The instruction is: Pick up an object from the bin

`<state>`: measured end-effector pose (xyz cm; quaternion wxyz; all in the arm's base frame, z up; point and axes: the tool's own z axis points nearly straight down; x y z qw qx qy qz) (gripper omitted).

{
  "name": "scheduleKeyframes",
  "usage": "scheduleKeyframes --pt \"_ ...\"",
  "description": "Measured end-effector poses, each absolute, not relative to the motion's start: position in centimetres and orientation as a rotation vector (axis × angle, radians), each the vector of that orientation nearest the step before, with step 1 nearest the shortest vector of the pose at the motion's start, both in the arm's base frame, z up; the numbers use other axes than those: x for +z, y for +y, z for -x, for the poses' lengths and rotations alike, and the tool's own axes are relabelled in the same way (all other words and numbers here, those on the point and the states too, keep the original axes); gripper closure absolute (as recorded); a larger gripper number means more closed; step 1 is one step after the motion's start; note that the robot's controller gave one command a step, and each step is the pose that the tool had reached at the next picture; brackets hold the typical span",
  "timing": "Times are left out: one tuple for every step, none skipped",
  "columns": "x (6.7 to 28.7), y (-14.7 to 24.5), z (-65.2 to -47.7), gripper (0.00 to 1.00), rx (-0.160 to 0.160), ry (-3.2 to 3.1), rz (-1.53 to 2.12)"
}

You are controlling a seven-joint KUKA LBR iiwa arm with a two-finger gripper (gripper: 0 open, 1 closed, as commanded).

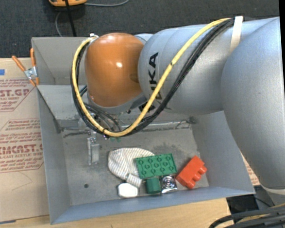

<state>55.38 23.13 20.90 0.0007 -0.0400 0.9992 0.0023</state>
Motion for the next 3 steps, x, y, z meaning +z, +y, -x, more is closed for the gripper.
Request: scheduleKeyframes --pt "20.1 21.8 -56.4 0.00 0.008 3.132 0.185" --pt "18.7 20.8 -55.2 0.00 -0.005 3.148 0.262" --pt "20.8 16.8 -56.1 0.00 0.012 3.121 0.275"
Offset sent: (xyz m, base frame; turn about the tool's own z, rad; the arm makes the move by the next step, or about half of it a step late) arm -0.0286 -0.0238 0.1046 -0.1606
